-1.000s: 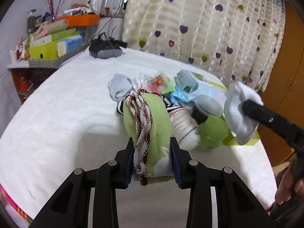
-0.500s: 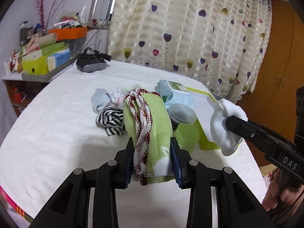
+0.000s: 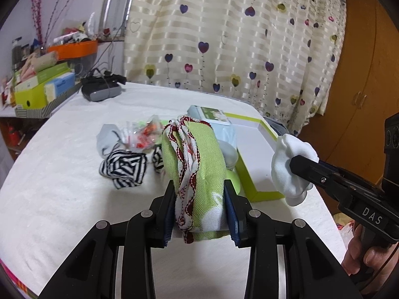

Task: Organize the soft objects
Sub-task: 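Carry the green roll with the left tool while the right tool carries the sock to the box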

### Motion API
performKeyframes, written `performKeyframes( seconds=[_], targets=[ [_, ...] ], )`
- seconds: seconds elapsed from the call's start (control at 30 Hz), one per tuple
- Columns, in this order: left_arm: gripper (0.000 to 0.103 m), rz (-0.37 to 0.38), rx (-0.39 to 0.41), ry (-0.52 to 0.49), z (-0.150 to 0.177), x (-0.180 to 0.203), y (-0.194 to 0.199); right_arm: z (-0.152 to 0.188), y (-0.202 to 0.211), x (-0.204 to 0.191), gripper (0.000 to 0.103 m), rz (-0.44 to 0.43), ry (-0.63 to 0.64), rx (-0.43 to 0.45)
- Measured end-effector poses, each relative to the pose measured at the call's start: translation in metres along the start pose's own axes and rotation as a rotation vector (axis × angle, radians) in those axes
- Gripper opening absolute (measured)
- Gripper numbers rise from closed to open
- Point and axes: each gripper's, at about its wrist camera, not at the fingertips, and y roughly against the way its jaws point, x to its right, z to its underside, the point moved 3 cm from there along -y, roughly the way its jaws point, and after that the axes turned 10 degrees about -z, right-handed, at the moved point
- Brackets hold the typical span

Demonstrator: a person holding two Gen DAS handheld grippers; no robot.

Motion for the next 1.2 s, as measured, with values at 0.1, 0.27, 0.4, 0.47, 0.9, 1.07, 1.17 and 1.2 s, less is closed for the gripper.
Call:
performKeyframes(
  seconds=[0.1,0.27,0.4,0.47,0.9,1.07,1.17,1.2],
  targets=[
    [0.034,0.012,-0.003,-0.01,-0.003,0.008,-0.004,-0.001,0.001,0.009,0.031,0.013,-0.011,0.0],
    [0.034,0.037,-0.007,-0.03,-0.008,0.022,-0.012,-0.002,0.005,0.025,0.031,0.038,-0.032,0.005],
    [0.034,0.055,-0.007,-0.047,-0.013,0.033,-0.017,-0.002,0.009,0.04,0.031,0.063,-0.055,0.012],
    [0.034,0.064,-0.009,-0.055,-0.015,0.039,-0.02,-0.003,0.01,0.048,0.031,0.074,-0.067,0.015],
    [0.034,0.111,-0.039,-0.11,-0.024,0.086,-0.051,-0.002,0.003,0.103,0.032,0.131,-0.134,-0.003],
    [0.034,0.118,-0.072,-0.133,-0.027,0.105,-0.072,0.001,-0.009,0.126,0.032,0.143,-0.161,-0.034],
    [0.034,0.122,-0.09,-0.146,-0.026,0.115,-0.083,0.003,-0.014,0.138,0.032,0.15,-0.171,-0.049],
    [0.034,0.125,-0.097,-0.151,-0.025,0.119,-0.087,0.003,-0.015,0.141,0.032,0.153,-0.174,-0.052]
  ],
)
